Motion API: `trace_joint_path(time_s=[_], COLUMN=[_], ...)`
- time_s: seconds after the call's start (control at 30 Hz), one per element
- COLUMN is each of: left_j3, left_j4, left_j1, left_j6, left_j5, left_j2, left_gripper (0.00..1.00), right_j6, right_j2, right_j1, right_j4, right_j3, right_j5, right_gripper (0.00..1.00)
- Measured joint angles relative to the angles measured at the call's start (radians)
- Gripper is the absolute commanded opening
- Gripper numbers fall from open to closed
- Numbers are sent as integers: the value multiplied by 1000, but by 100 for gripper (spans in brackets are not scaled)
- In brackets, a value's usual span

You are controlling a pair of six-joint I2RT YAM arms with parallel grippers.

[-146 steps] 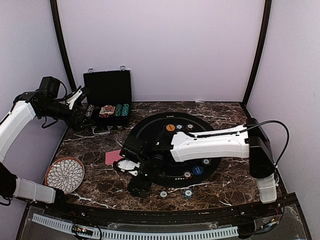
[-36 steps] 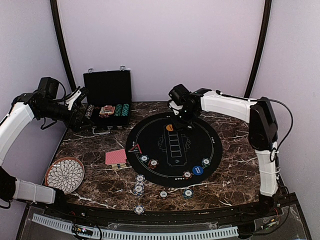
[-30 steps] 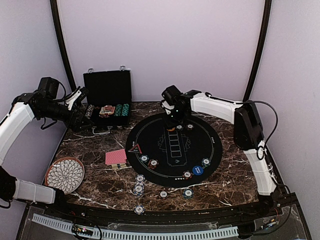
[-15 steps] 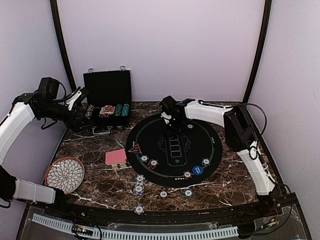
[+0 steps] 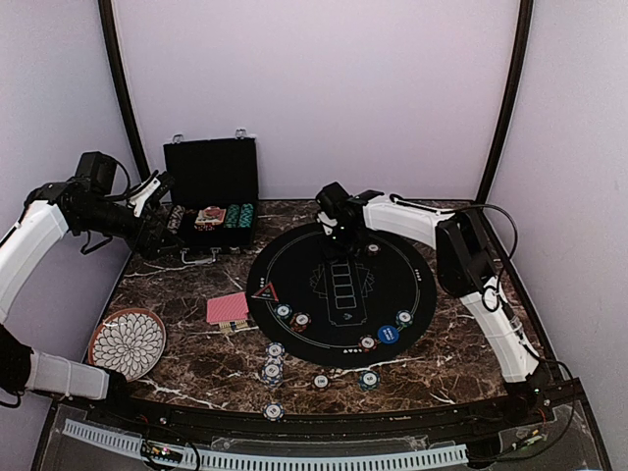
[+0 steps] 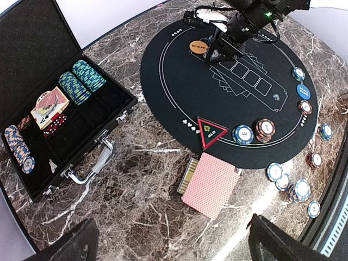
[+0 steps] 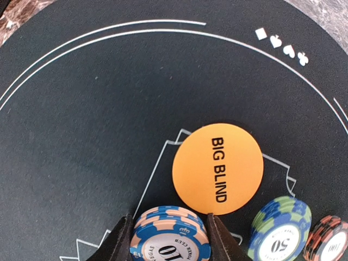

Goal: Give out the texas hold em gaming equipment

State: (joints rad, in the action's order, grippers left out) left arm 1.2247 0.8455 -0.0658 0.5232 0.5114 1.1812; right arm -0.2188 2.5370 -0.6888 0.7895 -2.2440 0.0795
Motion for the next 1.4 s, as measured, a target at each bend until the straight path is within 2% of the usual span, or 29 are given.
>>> trace_joint_path(time_s=[0.1,0.13,0.23,0.27,0.47,0.63,0.9,1.0,1.17,1.27,1.4], left_j3=[0,0,0,0,0,0,0,0,0,0,0], left_j4=[0,0,-1,-1,-1,0,0,1,2,3,7], left_j1=[0,0,0,0,0,0,0,0,0,0,0], left_j6=[0,0,0,0,0,0,0,0,0,0,0], left_j5=[-1,-2,-5,-5,-8,-8,-7,-6,-7,-7,-7], left_j2=[2,4,6,8,9,9,9,9,9,9,9], left_gripper=[99,99,99,99,99,99,99,99,99,99,99], right_j6=[0,0,0,0,1,-2,1,5,24,31,26], right_j2=[13,17,18,18,13,12,-29,-87,-305,-480,-615], right_j1=[4,5,5,5,5,1,-17,-34,-105,-195,-343], right_j4=[-1,-2,-6,-6,-27,-42,-36,-35,-61,-96,-116], right_j3=[-21,-26,-29,-29,-13,-11,-17,-8,128,287,440], right_j5=[3,4,3,2,6,26,84,102,124,123,77], right_gripper=[0,5,29,34,50,57,57,59,72,79,88])
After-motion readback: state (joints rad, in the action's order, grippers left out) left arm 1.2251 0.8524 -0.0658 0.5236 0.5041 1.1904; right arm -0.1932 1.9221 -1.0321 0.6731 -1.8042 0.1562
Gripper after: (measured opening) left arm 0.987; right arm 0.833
